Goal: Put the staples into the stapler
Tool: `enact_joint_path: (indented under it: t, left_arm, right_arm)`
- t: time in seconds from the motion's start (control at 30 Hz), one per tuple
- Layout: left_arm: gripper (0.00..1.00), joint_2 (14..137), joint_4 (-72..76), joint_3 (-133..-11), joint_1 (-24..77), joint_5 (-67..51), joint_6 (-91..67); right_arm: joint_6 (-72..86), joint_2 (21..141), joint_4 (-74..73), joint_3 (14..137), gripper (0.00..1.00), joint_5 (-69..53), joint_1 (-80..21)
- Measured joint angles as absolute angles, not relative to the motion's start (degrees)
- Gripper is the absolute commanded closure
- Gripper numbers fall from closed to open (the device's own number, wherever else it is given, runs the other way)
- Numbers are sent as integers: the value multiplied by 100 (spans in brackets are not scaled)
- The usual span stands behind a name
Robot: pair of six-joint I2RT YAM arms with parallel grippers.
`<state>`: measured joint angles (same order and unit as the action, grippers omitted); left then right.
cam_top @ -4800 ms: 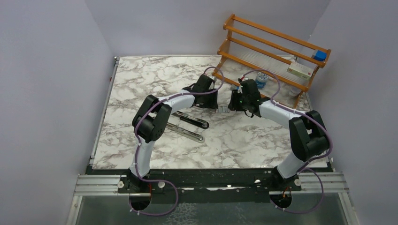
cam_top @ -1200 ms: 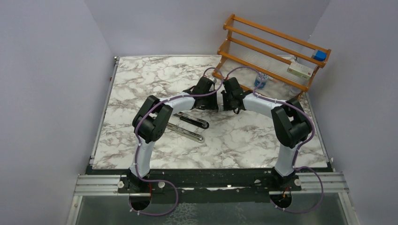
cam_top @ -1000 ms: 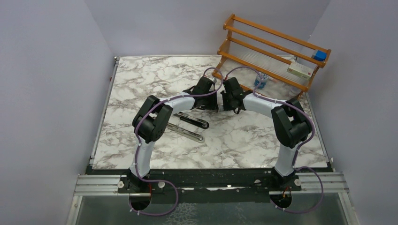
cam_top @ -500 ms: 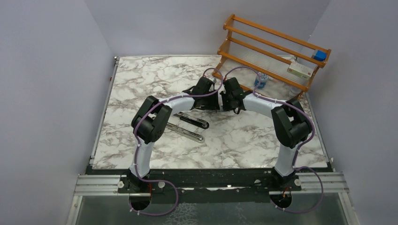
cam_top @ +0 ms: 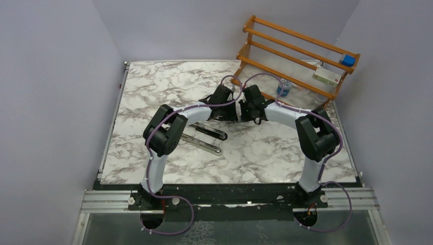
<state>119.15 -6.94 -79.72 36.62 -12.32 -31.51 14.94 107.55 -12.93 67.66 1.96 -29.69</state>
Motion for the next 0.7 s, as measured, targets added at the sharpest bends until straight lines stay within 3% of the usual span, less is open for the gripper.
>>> enact_joint_path:
  t: [0.2,0.7]
  left_arm:
    - [80,11917,-696,-7944,3677,-1247,-3210]
    - [84,11917,-694,-7935,3677,-1243,-3214]
  right_arm:
    - [1494,10755,-1293,6766,82,198,-2969]
    - [1511,10744,-1323,6766,78,325,-2969]
